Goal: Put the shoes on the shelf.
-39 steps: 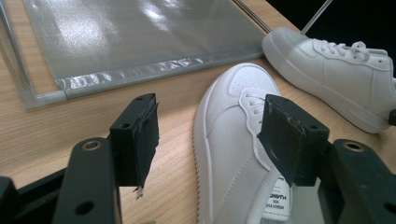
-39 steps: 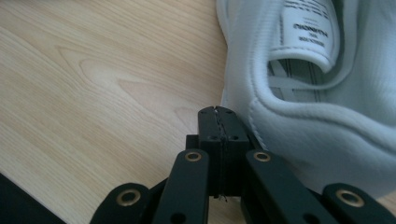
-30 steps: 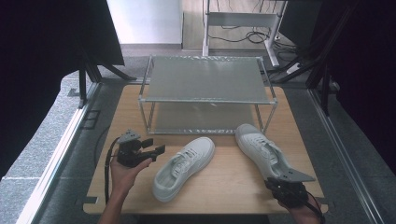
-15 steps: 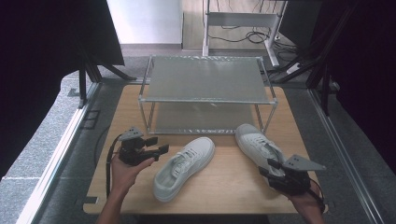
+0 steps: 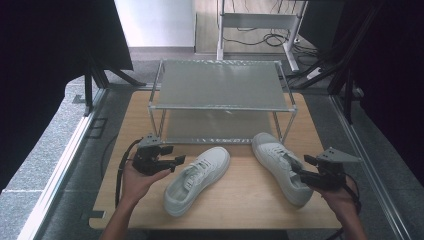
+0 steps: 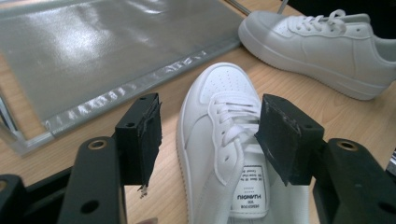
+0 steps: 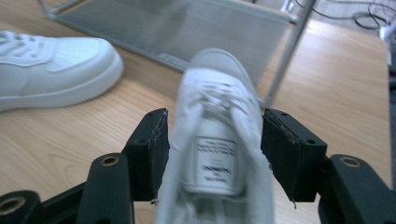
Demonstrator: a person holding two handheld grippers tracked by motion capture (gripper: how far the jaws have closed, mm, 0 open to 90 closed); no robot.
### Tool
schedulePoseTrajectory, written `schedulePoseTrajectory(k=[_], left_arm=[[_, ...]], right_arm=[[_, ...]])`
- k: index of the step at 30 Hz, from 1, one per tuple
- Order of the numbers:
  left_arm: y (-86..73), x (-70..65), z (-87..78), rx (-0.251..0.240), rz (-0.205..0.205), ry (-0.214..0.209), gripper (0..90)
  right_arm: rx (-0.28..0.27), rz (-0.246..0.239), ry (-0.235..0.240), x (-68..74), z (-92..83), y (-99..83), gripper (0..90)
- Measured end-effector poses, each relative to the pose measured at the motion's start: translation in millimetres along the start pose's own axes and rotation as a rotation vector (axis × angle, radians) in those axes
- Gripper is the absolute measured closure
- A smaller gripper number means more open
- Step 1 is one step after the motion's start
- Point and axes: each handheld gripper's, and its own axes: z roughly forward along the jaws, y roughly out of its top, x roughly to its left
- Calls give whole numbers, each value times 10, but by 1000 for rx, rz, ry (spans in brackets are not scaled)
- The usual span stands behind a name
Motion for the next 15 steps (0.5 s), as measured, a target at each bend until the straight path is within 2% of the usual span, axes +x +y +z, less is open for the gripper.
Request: schedulePoseTrajectory(k=[2,4,6,7,11,15], left_arm=[[-38,-10,41,31,13,-4,403],[-51,-23,57,36,25,-5,403],[-71,-52,85,51,49,-12,402],[-87,-81,120,75,67,-18,401],[-110,-95,177,106,77,-4,410],[-134,-72,241,136,65,-4,414]], right_arm=[[9,28,-4,-74,20,-51,420],[11,39,4,-94,29,-66,424],[12,57,19,-129,54,-94,426],[22,70,13,-159,88,-116,426],[33,79,12,-187,134,-139,426],[39,79,7,-197,169,-144,427]])
